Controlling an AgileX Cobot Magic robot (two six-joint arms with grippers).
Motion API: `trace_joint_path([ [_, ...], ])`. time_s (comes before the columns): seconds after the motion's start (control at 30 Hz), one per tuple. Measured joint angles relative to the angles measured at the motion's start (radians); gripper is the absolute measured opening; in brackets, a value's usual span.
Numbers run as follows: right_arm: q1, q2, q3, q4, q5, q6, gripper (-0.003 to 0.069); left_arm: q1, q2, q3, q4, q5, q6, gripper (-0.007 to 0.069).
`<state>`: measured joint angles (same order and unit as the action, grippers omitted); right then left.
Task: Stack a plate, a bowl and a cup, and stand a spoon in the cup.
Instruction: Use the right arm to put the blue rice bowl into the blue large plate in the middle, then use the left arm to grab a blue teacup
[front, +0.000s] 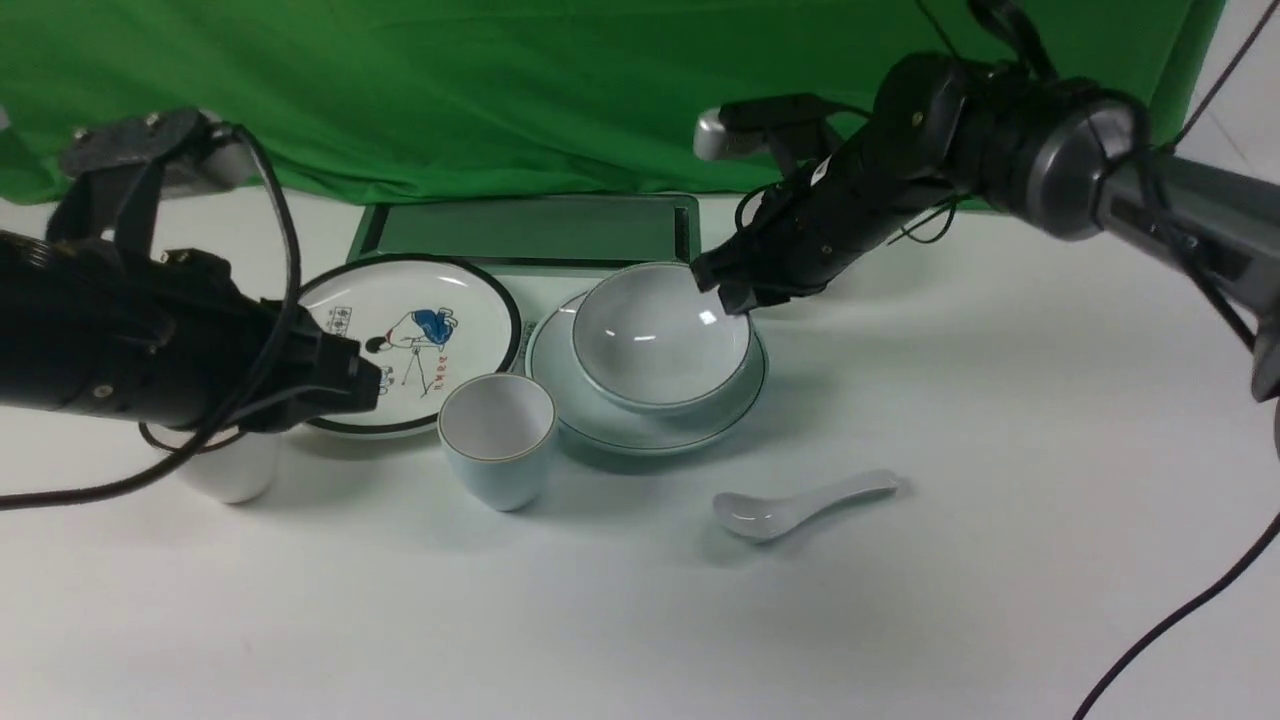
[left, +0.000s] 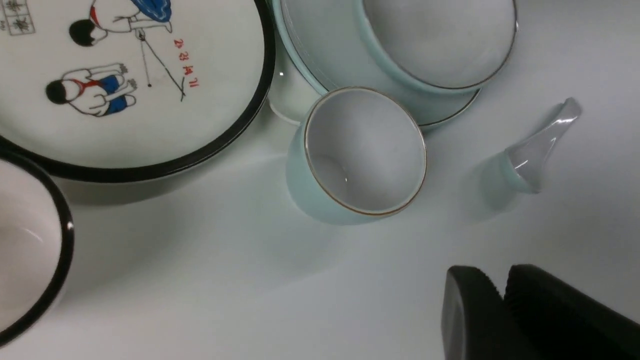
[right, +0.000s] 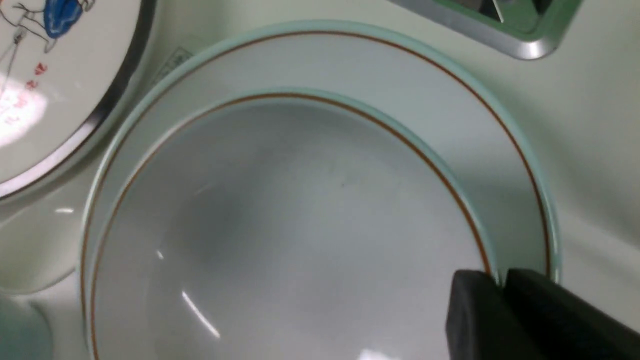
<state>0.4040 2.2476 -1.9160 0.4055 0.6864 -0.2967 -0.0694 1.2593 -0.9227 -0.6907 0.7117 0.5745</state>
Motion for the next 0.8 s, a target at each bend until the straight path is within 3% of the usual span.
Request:
trace_joint_path([
  [0.17,0.001,0.009,0.0,0.0,-0.021,0.003,0.0165,-0.08,0.061,-0.014,0.067,-0.082,-0.027,0.0111],
  [0.4,0.001,-0.073,-0.016,-0.082,0.113,0.007,0.0388,-0.176,0.279,-0.154,0.4,-0.136,-0.319,0.0329],
  [0.53,0.001,-0.167,-0.021,-0.186,0.202,0.024,0.0402,-0.179,0.396,-0.223,0.469,-0.136,-0.368,0.0398],
  [0.63,0.001,-0.232,-0.021,-0.249,0.26,0.079,0.0394,-0.179,0.488,-0.245,0.482,-0.137,-0.369,0.0356],
  [0.8,0.007,-0.294,-0.021,-0.26,0.35,0.101,0.0391,-0.179,0.567,-0.264,0.485,-0.117,-0.354,0.0158],
])
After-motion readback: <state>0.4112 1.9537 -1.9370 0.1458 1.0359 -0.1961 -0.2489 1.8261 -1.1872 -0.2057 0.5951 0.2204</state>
